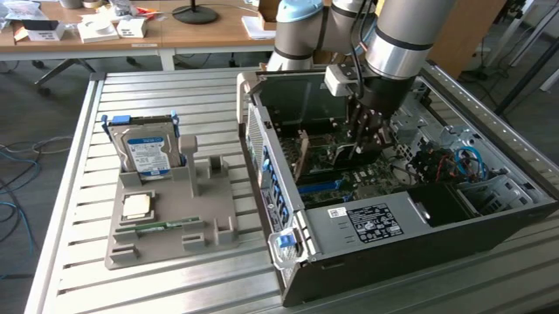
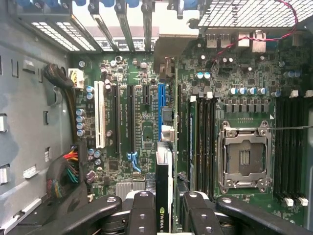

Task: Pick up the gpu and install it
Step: 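Insert the gpu into the slot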

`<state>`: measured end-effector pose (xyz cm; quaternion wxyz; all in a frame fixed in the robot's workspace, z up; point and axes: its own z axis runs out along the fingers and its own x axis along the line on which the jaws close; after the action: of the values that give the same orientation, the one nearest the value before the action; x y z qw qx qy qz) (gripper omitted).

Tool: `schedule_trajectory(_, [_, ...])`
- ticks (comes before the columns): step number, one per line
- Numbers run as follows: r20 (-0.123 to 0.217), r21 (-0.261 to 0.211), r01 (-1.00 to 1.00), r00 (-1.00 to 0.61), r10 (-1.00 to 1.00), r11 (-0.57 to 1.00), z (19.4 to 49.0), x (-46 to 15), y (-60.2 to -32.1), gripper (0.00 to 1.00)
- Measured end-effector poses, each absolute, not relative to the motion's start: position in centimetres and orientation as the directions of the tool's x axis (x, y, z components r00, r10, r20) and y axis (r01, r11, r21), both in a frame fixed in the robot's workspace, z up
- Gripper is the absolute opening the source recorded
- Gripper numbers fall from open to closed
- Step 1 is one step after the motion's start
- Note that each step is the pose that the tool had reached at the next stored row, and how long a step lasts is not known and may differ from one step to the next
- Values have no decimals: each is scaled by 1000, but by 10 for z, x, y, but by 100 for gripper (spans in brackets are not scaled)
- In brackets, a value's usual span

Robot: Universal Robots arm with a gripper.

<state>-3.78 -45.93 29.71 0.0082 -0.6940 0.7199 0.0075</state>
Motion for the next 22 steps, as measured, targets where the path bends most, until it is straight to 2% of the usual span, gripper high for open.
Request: schedule_trajectory(22, [-23, -1, -999, -37, -999, 37, 291, -40, -459, 26])
